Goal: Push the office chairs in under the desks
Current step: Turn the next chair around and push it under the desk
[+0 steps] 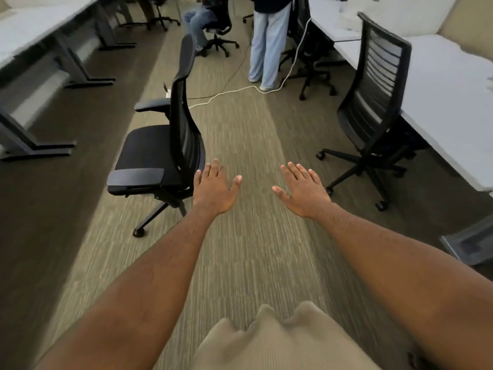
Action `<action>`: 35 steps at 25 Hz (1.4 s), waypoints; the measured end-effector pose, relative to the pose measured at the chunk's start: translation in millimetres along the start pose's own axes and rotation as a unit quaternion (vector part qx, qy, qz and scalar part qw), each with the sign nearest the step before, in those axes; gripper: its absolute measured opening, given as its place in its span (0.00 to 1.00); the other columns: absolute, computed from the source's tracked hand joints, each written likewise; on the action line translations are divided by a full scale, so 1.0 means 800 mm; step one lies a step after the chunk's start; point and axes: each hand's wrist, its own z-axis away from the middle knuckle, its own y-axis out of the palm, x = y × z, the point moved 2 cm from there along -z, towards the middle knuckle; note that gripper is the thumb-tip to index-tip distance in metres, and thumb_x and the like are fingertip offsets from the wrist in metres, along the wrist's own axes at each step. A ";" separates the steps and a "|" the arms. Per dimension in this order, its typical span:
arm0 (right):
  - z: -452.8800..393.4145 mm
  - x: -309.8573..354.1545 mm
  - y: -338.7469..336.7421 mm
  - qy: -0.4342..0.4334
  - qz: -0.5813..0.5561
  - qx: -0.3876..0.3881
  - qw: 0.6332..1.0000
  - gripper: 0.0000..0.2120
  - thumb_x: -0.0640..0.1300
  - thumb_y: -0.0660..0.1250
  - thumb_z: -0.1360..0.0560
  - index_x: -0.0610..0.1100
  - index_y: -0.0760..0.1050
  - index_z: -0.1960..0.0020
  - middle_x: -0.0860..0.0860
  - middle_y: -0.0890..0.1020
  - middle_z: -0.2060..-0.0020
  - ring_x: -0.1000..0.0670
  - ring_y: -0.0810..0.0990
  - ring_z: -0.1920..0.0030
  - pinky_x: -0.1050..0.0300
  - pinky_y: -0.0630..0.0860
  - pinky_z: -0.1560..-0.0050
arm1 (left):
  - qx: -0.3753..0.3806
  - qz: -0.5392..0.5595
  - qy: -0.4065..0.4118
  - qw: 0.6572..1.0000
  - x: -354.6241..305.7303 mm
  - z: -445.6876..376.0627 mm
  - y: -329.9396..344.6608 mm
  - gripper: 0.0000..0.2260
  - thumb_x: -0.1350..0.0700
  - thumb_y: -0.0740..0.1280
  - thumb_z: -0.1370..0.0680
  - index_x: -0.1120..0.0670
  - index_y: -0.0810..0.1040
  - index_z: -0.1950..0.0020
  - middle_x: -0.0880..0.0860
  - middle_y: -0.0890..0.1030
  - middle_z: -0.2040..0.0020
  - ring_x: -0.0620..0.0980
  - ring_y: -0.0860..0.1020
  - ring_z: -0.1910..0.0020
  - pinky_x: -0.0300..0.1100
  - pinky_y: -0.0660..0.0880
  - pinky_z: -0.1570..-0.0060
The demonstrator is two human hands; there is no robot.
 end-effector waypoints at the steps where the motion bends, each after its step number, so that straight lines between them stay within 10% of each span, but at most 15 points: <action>1: -0.027 0.005 -0.001 -0.012 -0.001 -0.001 1.000 0.37 0.66 0.42 0.20 0.46 0.42 0.19 0.47 0.46 0.19 0.47 0.42 0.20 0.47 0.39 0.22 | -0.008 0.004 -0.015 1.000 0.011 -0.020 -0.007 0.32 0.37 0.46 0.17 0.57 0.57 0.20 0.57 0.50 0.18 0.55 0.48 0.19 0.55 0.43 0.22; 16: -0.560 0.035 -0.100 -0.214 -0.046 -0.031 0.975 0.35 0.65 0.44 0.19 0.47 0.45 0.19 0.47 0.47 0.19 0.46 0.45 0.20 0.46 0.42 0.23 | -0.207 -0.036 -0.191 0.959 0.074 -0.408 -0.134 0.31 0.39 0.52 0.17 0.55 0.58 0.20 0.56 0.53 0.18 0.54 0.52 0.20 0.52 0.45 0.23; 23: -0.796 0.082 -0.216 -0.305 -0.145 -0.096 0.936 0.34 0.64 0.46 0.19 0.46 0.53 0.20 0.44 0.55 0.20 0.43 0.54 0.21 0.43 0.50 0.23 | -0.106 0.038 -0.403 0.908 0.086 -0.561 -0.179 0.41 0.30 0.47 0.21 0.58 0.52 0.19 0.59 0.54 0.19 0.61 0.61 0.23 0.56 0.59 0.27; 28: -0.908 0.141 -0.230 -0.370 -0.115 -0.052 0.920 0.41 0.72 0.39 0.24 0.46 0.70 0.28 0.43 0.67 0.25 0.42 0.61 0.24 0.42 0.52 0.25 | -0.072 -0.061 -0.466 0.880 0.105 -0.589 -0.159 0.45 0.25 0.42 0.24 0.56 0.51 0.18 0.60 0.51 0.18 0.64 0.49 0.20 0.62 0.51 0.25; 35: -0.963 0.211 -0.180 -0.389 -0.190 -0.043 0.900 0.24 0.60 0.50 0.19 0.51 0.76 0.33 0.48 0.67 0.24 0.47 0.54 0.22 0.43 0.45 0.24 | -0.063 -0.036 -0.531 0.844 0.149 -0.598 -0.174 0.50 0.20 0.41 0.30 0.52 0.49 0.18 0.61 0.45 0.18 0.65 0.45 0.20 0.64 0.48 0.24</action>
